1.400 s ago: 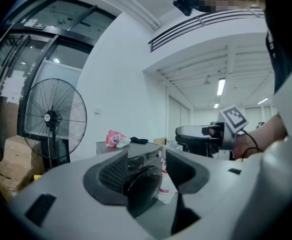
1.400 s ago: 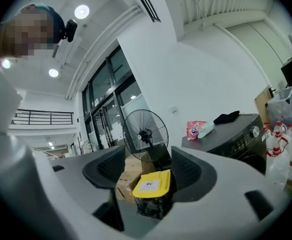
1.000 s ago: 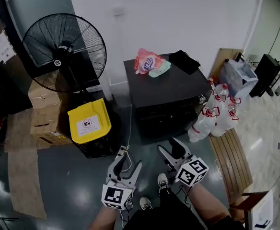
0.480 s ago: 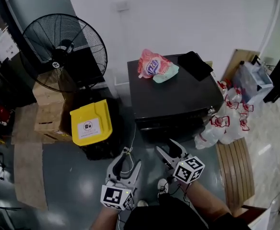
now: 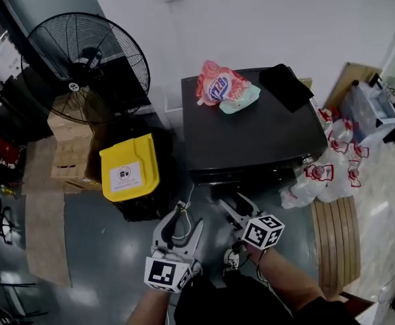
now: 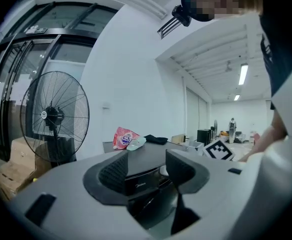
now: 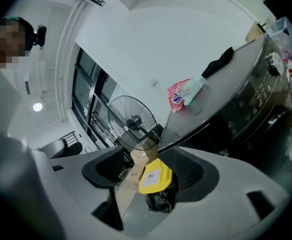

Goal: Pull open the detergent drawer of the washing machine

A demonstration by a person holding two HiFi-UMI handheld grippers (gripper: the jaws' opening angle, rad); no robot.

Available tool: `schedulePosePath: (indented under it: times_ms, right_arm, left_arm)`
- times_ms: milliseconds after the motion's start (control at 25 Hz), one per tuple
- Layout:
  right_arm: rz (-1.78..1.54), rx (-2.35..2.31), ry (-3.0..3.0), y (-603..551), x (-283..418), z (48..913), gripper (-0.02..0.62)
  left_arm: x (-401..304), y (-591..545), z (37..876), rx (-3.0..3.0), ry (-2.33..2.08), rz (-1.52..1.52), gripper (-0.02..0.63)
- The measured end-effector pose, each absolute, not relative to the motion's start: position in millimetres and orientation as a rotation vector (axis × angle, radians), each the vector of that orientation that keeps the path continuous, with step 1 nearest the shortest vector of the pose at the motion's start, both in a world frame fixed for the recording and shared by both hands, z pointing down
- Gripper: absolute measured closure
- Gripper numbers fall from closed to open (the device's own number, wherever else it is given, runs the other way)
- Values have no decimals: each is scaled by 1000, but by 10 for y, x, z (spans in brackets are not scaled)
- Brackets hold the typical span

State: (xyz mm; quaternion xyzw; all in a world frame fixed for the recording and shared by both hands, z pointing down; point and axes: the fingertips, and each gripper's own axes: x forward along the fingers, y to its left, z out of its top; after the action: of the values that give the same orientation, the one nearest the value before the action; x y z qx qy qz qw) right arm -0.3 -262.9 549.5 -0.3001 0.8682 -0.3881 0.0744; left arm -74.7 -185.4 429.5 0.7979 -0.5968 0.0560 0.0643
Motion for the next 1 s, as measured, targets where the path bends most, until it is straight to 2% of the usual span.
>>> schedulePosePath:
  times_ms: [560,1000]
  right_arm:
    - [-1444,-1041,2287,-3077,-222,6313,233]
    - [-1438,-988,2080,-3515,-369,6558,109]
  left_arm:
    - [-937,-2274,4710,2488,-1568,257,391]
    - [-1081,-2490,4992,2508,-1429,269,390]
